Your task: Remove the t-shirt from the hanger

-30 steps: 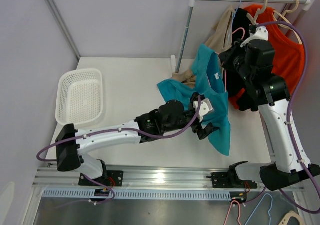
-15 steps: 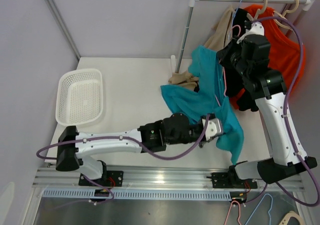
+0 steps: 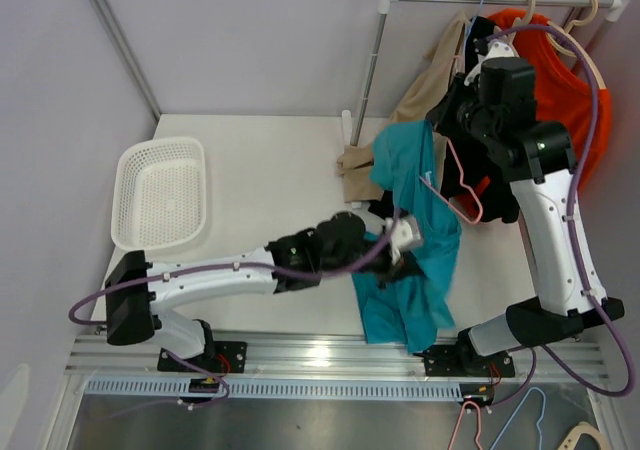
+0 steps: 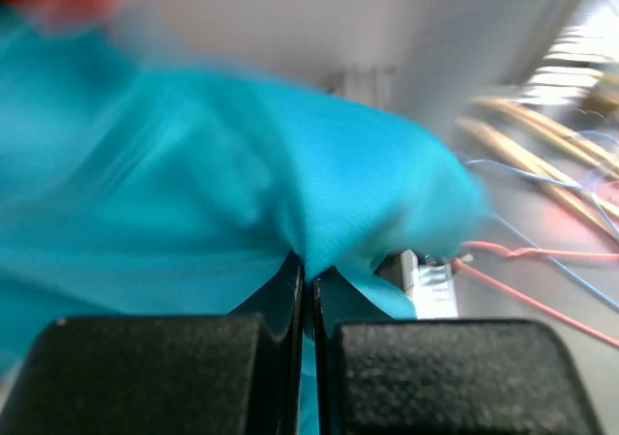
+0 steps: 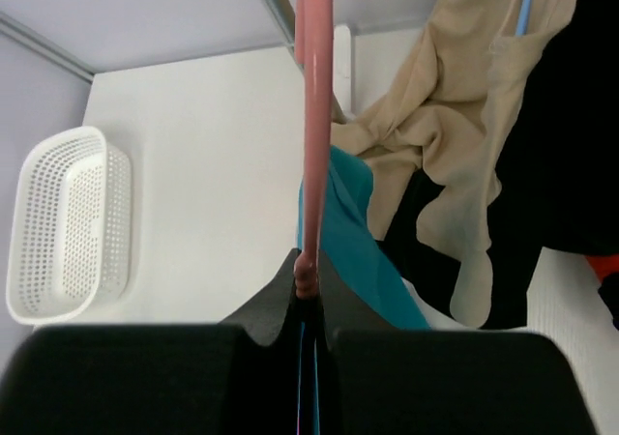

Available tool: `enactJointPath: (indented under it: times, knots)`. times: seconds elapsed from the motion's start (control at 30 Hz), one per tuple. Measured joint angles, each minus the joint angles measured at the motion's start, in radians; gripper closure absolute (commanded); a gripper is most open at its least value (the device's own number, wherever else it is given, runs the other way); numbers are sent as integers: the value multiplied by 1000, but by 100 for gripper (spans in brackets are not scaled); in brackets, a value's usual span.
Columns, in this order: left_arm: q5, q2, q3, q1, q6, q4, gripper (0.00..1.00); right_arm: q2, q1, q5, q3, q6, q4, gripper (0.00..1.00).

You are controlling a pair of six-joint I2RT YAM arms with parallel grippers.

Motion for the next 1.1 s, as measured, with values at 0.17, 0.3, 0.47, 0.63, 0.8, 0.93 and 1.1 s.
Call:
enactJointPath:
  times: [0.17, 0.3, 0.47, 0.63, 0.8, 0.93, 1.1]
  knots:
    - [5, -7, -147, 339, -232, -25, 99, -45, -5, -49, 70, -26, -76, 100]
    - [-120, -60, -226, 502, -383, -71, 99, -183, -5, -87, -83, -35, -168, 100]
    - [-148, -83, -182, 660, -507, -77, 99, -389, -5, -88, -256, -31, -253, 100]
    - [-163, -103, -71, 676, -507, -144, 99, -503, -5, -60, -243, -51, -171, 100]
    - [-156, -178, 157, 678, -464, -363, 99, -454, -5, -57, -250, -70, 9, 100]
    - [-158, -219, 460, 778, -439, -504, 99, -301, -5, -53, -251, -92, 162, 100]
    - [-214, -195, 863, 976, -386, -621, 99, -81, -5, -29, -214, -165, 322, 100]
